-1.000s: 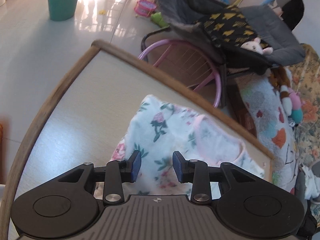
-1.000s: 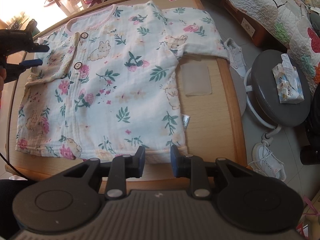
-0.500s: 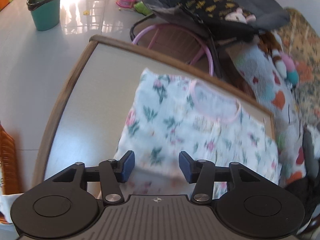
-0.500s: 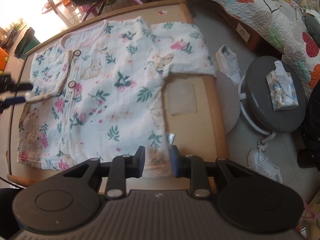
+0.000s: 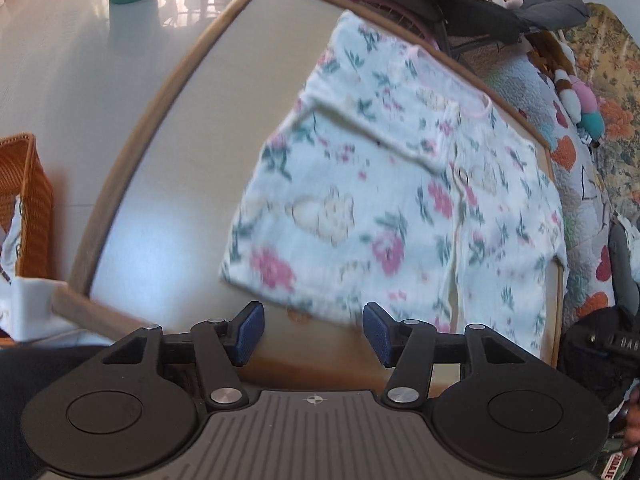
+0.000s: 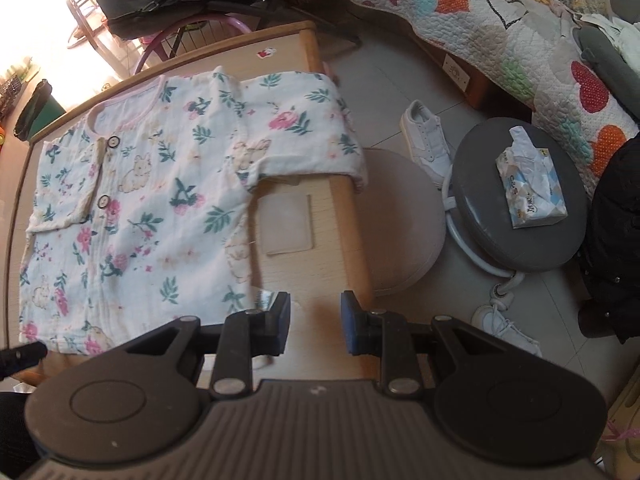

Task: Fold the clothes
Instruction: 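Withdraw the left gripper from the folded garment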

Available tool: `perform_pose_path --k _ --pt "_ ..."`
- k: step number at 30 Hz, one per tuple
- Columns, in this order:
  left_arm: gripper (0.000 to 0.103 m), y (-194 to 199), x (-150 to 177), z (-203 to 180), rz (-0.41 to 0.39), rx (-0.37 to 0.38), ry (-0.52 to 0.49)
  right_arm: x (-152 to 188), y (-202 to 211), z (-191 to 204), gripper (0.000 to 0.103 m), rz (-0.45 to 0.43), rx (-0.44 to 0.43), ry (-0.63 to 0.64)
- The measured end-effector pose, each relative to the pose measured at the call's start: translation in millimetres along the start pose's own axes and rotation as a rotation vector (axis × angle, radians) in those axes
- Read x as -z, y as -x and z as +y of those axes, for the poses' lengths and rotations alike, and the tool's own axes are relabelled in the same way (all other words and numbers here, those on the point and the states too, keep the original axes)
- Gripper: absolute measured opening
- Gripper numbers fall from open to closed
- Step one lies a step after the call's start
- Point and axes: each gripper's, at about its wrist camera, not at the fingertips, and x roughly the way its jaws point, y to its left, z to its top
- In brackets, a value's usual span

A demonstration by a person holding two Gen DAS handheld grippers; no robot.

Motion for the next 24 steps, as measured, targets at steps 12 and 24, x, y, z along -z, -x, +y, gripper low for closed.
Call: perform_pose_path --k 12,24 --pt "0.059 11 10 -40 0.011 0.000 -0.056 -51 -27 -38 0.025 -0.016 0.001 -0.069" --pt "0.059 13 9 -60 0.006 -0.040 -0.087 -96 -52 -34 0.022 -0.030 -0.054 -0.107"
